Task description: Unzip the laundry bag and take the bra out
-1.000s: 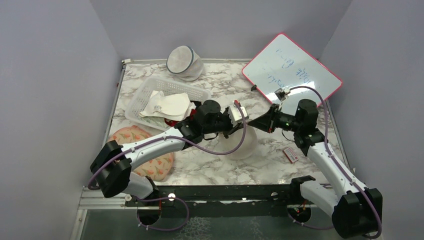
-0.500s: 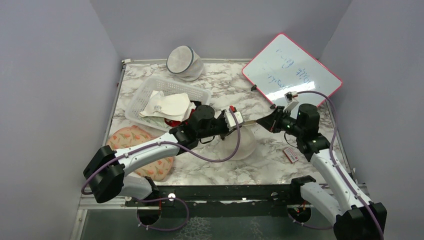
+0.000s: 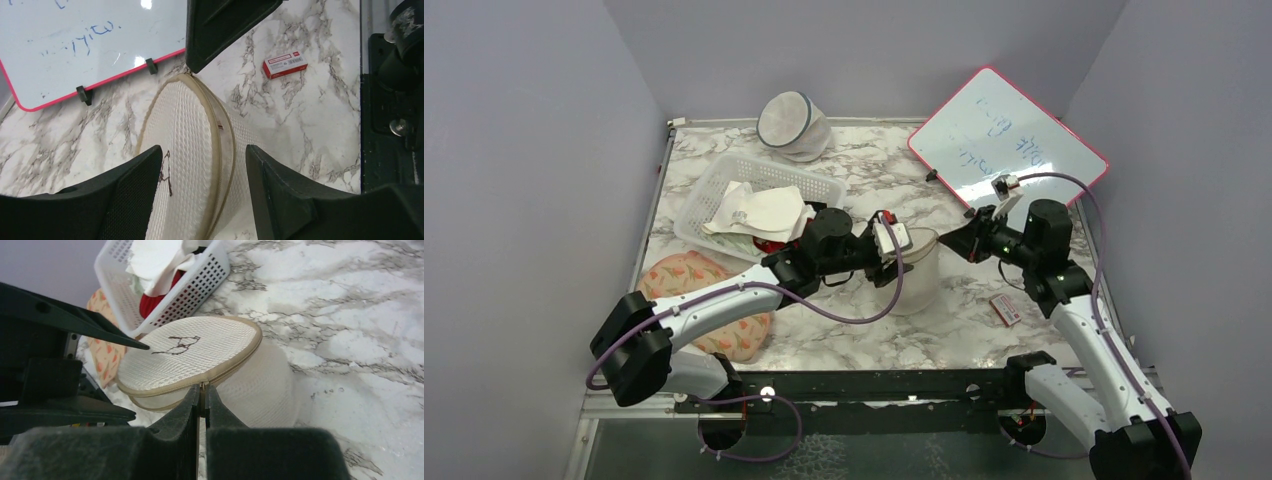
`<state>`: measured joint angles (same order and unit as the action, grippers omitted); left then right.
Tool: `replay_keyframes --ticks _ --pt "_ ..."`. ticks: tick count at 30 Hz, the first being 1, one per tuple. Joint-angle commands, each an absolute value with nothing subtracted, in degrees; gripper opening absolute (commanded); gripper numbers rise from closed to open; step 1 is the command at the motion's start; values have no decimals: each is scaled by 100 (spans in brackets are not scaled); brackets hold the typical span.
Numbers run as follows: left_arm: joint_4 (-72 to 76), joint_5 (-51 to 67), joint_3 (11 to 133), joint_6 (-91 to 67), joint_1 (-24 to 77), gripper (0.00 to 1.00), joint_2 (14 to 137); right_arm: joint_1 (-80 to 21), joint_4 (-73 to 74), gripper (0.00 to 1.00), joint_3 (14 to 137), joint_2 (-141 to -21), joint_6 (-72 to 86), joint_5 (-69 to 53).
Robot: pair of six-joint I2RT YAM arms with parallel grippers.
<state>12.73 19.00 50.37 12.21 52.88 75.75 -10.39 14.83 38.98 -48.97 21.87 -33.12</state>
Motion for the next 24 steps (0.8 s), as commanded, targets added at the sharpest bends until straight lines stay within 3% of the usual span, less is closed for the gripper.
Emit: replay_keyframes --ticks 1,5,14,20,24 --pt "1448 2401 5287 893 5287 56 7579 -1036 1428 1 4211 -4902 2058 -4215" --pt "1508 2463 5338 664 5292 54 7689 -1124 1330 1 4300 -4937 2184 -4369" --pt "1467 2438 5426 515 5296 31 7909 -1767 997 1 4184 -5179 2336 -4073" --pt "1381 2194 5417 681 5298 5 7881 -1811 884 1 4145 -5185 2377 -4110" --pt "1378 2097 5381 761 5297 0 7828 -1806 968 1 4102 -5179 2316 -3961"
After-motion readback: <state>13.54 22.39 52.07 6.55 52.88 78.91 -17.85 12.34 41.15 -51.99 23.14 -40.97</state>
